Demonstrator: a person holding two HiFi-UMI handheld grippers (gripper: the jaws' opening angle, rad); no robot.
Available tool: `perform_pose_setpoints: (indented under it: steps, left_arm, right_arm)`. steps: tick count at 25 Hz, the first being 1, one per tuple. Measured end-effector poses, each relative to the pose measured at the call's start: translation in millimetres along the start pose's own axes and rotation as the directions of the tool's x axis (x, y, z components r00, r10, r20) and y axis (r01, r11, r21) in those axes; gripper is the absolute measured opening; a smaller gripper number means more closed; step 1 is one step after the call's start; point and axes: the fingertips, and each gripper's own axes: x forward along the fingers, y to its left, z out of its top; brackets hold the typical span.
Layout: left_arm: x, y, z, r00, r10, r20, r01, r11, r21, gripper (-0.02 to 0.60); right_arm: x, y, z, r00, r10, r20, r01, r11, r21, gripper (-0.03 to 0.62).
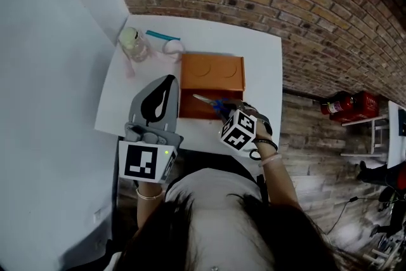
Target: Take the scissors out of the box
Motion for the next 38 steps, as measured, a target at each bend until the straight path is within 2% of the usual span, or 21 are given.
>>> perform_pose_setpoints:
  steps: [11,20,29,38]
  left_arm:
    - [-28.1,-21.3,7.9,0.999,-0.037,0.008,0.037,0.999,0.013,0.002]
    - [-48.9,-37.0,13.1,0.997,-0.072,0.004,0.072,0.997,0.025,0.002]
    - [-78.7,-47.9,17.1,0.995,-0.098,0.006,0.098,0.995,0.03,0.002]
    - [-112.5,-55.4,20.2,0.993,-0.12,0.014,0.119,0.992,0.039,0.002]
  right_arm:
    - [-33.7,9.4,2.1,0.994,-0.076,0.082,0.066,0.991,0.12,0.095]
    - [-66.6,17.9,15.4,0.973,-0.156,0.173,0.115,0.968,0.223,0.095]
    - [-106.5,30.9,26.8,0.93,-0.256,0.264,0.172,0.938,0.303,0.095]
    - [-151.4,45.6,42.6,0.858,-0.377,0.348,0.24,0.894,0.378,0.095]
